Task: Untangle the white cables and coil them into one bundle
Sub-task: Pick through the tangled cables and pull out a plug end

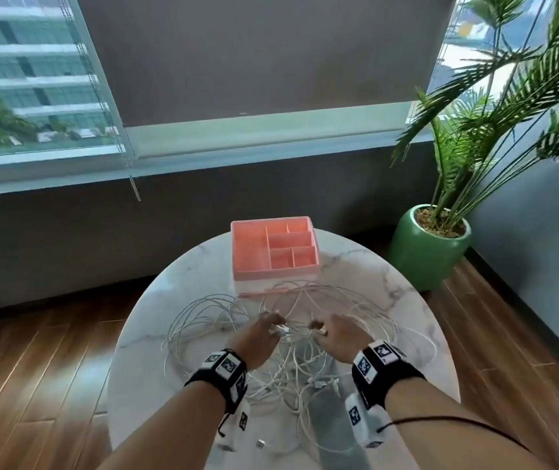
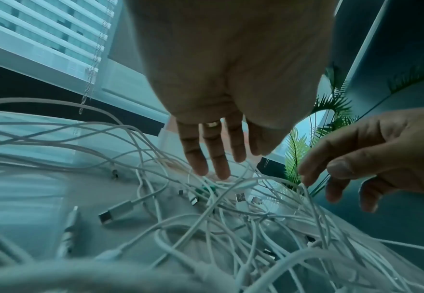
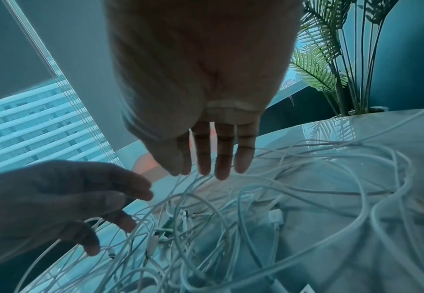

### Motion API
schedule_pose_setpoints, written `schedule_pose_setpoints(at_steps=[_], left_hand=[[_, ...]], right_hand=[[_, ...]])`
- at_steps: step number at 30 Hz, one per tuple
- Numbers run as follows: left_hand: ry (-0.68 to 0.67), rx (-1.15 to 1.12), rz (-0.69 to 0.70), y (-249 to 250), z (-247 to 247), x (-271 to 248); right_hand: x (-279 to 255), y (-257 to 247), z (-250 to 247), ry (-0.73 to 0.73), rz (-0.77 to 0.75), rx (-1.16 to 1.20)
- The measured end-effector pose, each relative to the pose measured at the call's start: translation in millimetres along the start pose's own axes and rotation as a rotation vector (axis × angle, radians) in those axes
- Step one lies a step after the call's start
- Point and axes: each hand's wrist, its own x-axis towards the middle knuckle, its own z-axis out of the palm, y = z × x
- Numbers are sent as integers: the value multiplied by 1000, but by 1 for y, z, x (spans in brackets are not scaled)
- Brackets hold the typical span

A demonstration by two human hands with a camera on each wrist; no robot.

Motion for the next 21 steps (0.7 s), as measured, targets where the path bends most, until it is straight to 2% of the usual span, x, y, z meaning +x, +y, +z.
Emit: schedule_pose_setpoints(at_steps=[4, 7, 9, 13, 15, 18, 21], left_hand=[[-152, 110, -51, 5, 7, 14], [-251, 187, -69, 0, 15, 16], [-224, 177, -91, -4, 17, 15], [-204, 110, -86, -11, 17, 13], [-154, 82, -53, -13, 17, 11], [-4, 48, 36, -10, 22, 4], [83, 45, 155, -4, 24, -7]], right_hand=[[4, 1, 8, -103, -6, 6], [1, 13, 15, -29, 4, 65], [-2, 25, 19, -1, 37, 50], [-13, 48, 31, -173, 101, -29], [-17, 54, 39, -201, 93, -18], [-23, 52, 51, -135, 33, -79], [-30, 44, 62, -69, -31, -168]])
